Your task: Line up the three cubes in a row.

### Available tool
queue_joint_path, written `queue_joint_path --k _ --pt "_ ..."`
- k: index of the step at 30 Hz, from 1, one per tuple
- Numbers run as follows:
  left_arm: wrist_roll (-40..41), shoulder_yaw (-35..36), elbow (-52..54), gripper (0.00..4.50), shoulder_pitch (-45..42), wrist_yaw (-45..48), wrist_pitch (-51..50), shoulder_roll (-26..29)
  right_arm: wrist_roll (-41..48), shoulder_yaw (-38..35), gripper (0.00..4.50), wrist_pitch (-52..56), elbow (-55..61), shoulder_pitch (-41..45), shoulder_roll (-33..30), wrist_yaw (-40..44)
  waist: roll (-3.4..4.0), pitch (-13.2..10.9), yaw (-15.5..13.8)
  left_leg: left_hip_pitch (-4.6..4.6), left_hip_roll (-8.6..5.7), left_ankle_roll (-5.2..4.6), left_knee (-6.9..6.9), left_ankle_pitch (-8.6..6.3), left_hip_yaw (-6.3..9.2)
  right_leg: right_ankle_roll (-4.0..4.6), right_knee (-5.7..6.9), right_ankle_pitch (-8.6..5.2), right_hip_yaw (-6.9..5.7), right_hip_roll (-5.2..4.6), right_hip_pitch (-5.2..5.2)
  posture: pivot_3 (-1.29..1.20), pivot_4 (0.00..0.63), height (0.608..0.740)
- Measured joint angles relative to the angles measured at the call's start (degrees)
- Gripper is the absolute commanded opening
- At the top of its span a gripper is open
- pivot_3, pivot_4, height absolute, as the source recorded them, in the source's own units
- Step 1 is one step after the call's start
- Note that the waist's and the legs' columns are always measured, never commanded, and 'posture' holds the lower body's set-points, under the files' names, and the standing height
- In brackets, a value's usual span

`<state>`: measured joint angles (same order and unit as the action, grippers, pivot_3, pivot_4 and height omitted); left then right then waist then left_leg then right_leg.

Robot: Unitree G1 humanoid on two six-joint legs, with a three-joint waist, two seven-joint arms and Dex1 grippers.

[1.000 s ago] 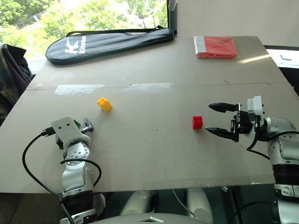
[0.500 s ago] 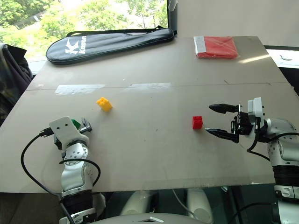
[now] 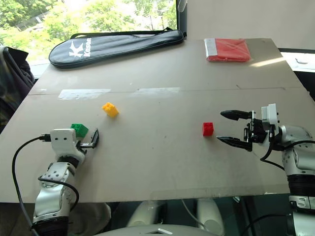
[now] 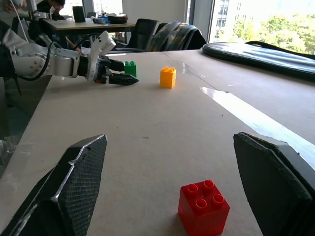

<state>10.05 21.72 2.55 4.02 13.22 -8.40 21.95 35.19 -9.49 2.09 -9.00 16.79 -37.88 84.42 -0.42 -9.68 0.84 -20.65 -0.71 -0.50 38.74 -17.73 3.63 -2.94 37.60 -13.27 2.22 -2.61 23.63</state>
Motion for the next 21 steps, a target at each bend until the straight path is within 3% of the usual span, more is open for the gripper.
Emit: queue_joint_path --k 2,5,10,11,18,21 --pt "0.47 0.56 -2.67 4.50 -0.92 1.32 1.54 1.25 0.00 -0.06 4.22 -0.24 -0.15 0.00 0.00 0.02 0.02 0.01 0.02 0.01 0.01 0.00 0.00 0.00 0.00 0.00 0.01 0.00 0.00 0.00 0.00 0.00 0.150 0.740" --pt "1.19 0.70 -4.95 3.76 -2.02 2.20 2.84 1.54 0.00 -0.07 4.27 -0.31 -0.15 -0.01 0.00 0.03 0.03 0.02 -0.09 0.01 0.00 0.00 0.00 0.00 0.01 0.00 0.03 0.00 -0.02 0.00 0.00 0.00 0.150 0.740" --pt "1.34 0.74 -5.90 1.44 -2.22 2.21 4.20 1.41 0.04 -0.42 4.27 -0.35 -0.15 -0.13 -0.01 0.03 0.06 0.04 -0.09 0.01 0.00 -0.01 0.00 0.00 0.02 0.00 0.04 0.00 -0.01 -0.06 0.00 0.00 0.150 0.740" --pt "1.36 0.74 -5.93 1.28 -2.20 2.15 4.35 1.36 0.06 -0.49 4.27 -0.34 -0.15 -0.13 -0.01 0.03 0.06 0.04 -0.08 0.01 0.00 -0.01 0.00 0.00 0.02 0.00 0.04 0.00 -0.01 -0.07 0.00 0.00 0.150 0.740" --pt "3.48 0.46 -6.38 1.33 -1.23 7.03 6.37 2.15 0.34 -0.49 4.27 0.12 -0.15 -0.14 -0.06 0.49 0.06 0.04 -0.10 -0.01 -0.01 -0.01 0.00 -0.01 0.00 0.00 0.01 0.00 -0.01 -0.09 0.00 0.00 0.150 0.740" --pt "7.45 -2.43 -4.82 1.33 0.08 16.80 6.13 4.15 0.69 -0.50 4.27 0.23 -0.14 -0.13 -0.28 0.86 0.07 0.03 -0.18 -0.03 -0.01 -0.01 0.00 -0.01 0.01 0.00 -0.01 0.00 -0.03 -0.09 0.00 0.00 0.150 0.740"
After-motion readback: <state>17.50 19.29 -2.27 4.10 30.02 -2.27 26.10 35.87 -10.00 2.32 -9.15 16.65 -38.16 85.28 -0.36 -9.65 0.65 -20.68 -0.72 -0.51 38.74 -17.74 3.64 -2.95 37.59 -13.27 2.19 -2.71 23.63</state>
